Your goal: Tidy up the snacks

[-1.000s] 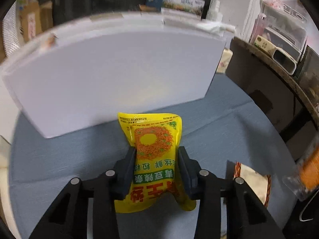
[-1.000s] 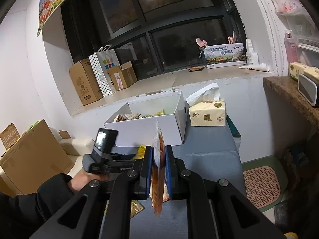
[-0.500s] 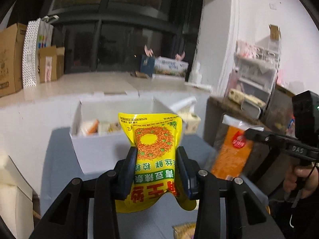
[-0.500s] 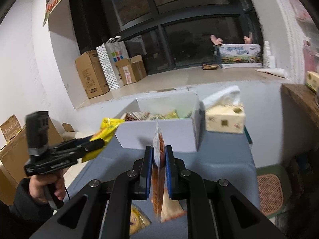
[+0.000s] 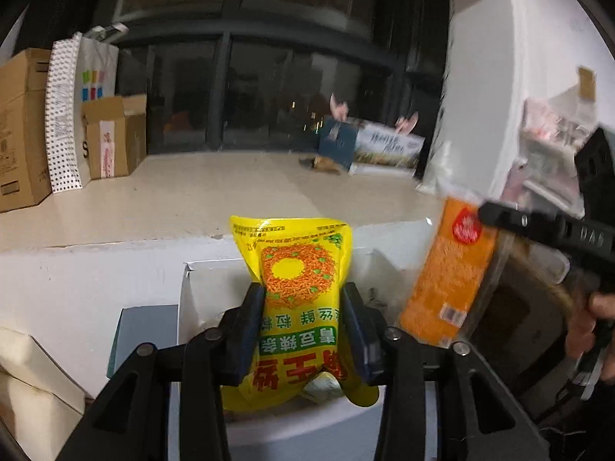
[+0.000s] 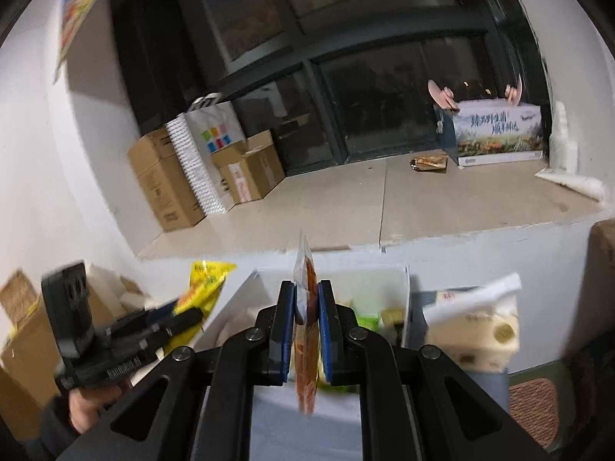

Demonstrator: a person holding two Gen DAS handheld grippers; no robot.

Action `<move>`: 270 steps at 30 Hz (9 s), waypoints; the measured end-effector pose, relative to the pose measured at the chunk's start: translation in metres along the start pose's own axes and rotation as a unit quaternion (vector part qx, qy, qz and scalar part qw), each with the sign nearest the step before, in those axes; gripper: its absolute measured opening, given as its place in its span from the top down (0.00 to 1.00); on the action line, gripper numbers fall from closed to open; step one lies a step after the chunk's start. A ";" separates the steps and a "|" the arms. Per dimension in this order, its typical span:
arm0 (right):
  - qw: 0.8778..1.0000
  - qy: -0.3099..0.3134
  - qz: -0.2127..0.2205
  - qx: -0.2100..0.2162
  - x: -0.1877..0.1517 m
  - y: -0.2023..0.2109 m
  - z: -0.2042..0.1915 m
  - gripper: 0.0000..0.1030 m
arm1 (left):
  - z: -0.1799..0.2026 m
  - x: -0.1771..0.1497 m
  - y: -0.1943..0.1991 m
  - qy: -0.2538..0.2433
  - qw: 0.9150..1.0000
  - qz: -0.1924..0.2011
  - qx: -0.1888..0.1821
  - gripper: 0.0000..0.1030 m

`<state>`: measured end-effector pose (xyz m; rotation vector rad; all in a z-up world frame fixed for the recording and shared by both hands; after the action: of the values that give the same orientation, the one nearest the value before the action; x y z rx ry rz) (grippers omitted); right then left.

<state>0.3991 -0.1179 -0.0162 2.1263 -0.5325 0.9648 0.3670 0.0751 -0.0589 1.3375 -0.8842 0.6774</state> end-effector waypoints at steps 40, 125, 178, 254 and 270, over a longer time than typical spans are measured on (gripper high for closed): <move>0.997 -0.006 0.006 -0.071 -0.202 0.171 0.036 0.00 | 0.135 -0.170 0.165 0.010 0.996 0.005 -0.087 0.00; 0.989 0.055 -0.100 -0.095 -0.277 0.127 0.044 0.55 | 0.213 -0.284 0.084 -0.140 0.964 -0.210 -0.087 0.00; 0.997 -0.008 -0.034 -0.068 -0.030 -0.024 0.039 0.00 | 0.012 -0.015 0.008 0.014 0.999 -0.032 0.010 0.00; 0.994 0.053 0.006 -0.100 -0.195 0.204 -0.064 0.00 | 0.138 -0.131 0.269 0.006 0.998 0.010 0.061 0.00; 0.994 0.052 0.005 -0.100 -0.196 0.204 -0.064 0.00 | 0.138 -0.132 0.270 0.003 0.998 0.009 0.062 0.00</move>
<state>0.1200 -0.1880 -0.0472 1.8871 -0.5639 0.9783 0.0505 -0.0161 -0.0275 1.4393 -0.8617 0.7597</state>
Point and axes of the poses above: each gripper's, at about its wrist camera, not at the fingertips, and y roughly against the way its jaws point, z to its right, x to its top, the point moved 7 cm from there along -y, roughly the way its jaws point, and after that the axes turned 9 degrees about -y, right-handed, at the moved point
